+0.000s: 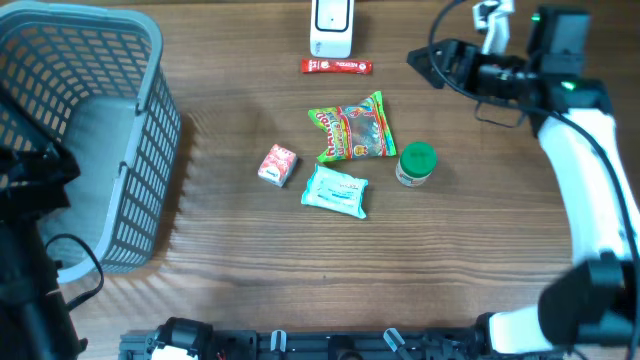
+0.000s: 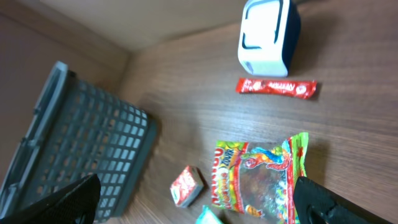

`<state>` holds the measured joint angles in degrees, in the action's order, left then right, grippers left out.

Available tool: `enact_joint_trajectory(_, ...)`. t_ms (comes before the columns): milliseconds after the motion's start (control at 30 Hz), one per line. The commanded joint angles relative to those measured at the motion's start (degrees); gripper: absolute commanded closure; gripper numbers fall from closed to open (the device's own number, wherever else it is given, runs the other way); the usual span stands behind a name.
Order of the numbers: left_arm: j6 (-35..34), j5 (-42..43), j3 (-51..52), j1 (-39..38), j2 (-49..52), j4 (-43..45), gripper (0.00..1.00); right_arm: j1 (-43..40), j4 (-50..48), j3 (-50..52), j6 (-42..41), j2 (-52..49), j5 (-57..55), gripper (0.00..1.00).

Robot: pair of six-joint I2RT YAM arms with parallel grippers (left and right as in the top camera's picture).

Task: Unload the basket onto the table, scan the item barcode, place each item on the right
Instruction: 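Reach the right gripper toward the Nescafé stick beside the scanner, then grasp the Nescafé stick with the right gripper and lift it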

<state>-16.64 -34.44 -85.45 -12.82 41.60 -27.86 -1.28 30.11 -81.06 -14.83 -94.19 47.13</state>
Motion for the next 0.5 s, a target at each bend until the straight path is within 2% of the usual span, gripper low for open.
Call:
enact_joint_trajectory(0,-0.1,-0.1,0.5,2.7,-1.7,0.3,0.0,2.4,-1.6,-3.3,1.4,-4.5,-0.8,0.0)
enact_joint_trajectory(167,-0.6,-0.1,1.2,10.6,-1.9,0.3,0.0,8.0,-1.4,-11.8,10.1,-9.5,-17.0,0.0)
enact_joint_trajectory(267,-0.6,0.3,3.3,14.9,-1.9,2.5,0.0,10.1,-2.7,-16.8,12.3,-15.6,-17.5,0.0)
enact_joint_trajectory(467,-6.3,0.3,4.6,20.1,-1.9,3.3,0.0,13.0,-4.1,-25.8,19.7,-31.4,-16.0,0.03)
